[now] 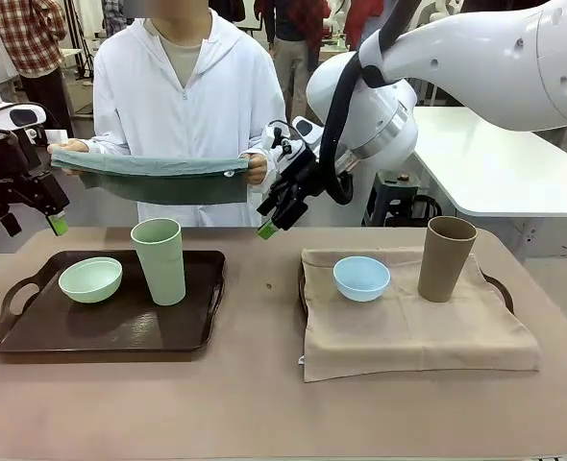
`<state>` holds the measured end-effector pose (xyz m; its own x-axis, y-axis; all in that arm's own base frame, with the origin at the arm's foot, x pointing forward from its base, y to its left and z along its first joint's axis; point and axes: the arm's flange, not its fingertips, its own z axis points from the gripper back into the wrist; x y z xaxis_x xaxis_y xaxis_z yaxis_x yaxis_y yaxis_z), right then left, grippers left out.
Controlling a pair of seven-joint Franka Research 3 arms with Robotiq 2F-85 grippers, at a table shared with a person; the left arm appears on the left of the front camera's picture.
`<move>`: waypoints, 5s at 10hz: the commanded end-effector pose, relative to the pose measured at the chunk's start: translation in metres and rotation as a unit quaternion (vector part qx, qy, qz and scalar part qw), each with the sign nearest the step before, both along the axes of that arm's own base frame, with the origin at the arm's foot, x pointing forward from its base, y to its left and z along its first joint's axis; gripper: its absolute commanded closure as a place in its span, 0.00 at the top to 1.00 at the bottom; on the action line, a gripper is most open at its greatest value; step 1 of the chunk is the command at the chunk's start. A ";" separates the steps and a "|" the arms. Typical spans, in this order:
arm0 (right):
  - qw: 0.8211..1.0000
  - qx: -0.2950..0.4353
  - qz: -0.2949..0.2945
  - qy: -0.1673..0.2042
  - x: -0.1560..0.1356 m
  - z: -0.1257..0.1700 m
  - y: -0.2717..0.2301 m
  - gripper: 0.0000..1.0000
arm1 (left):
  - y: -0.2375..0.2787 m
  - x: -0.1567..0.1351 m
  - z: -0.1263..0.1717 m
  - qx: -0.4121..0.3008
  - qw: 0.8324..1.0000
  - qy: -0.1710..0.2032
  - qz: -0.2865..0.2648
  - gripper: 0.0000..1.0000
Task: Set up a tray with a mat and arrange the tableware.
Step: Pick up the Picnic Bowl and Reusable plastic cup from the Handle tray in front of the human's position and hold them in the air.
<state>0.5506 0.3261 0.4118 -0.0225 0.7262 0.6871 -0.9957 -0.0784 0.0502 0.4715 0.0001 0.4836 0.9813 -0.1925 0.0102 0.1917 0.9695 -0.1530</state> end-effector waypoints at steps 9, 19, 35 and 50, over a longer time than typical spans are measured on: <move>0.990 0.136 0.040 -0.005 0.001 -0.079 0.087 1.00 | -0.006 0.003 -0.056 0.095 0.993 -0.017 0.065 1.00; 0.981 0.172 0.073 0.056 0.001 -0.104 0.119 1.00 | -0.009 0.013 -0.066 0.046 0.996 -0.015 0.071 1.00; 0.973 0.210 0.077 0.059 0.012 -0.154 0.173 1.00 | -0.013 0.037 -0.114 0.014 0.999 -0.003 0.030 1.00; 0.973 0.209 0.083 0.050 0.015 -0.157 0.173 0.22 | 0.006 0.049 -0.138 0.016 0.999 -0.002 0.041 0.00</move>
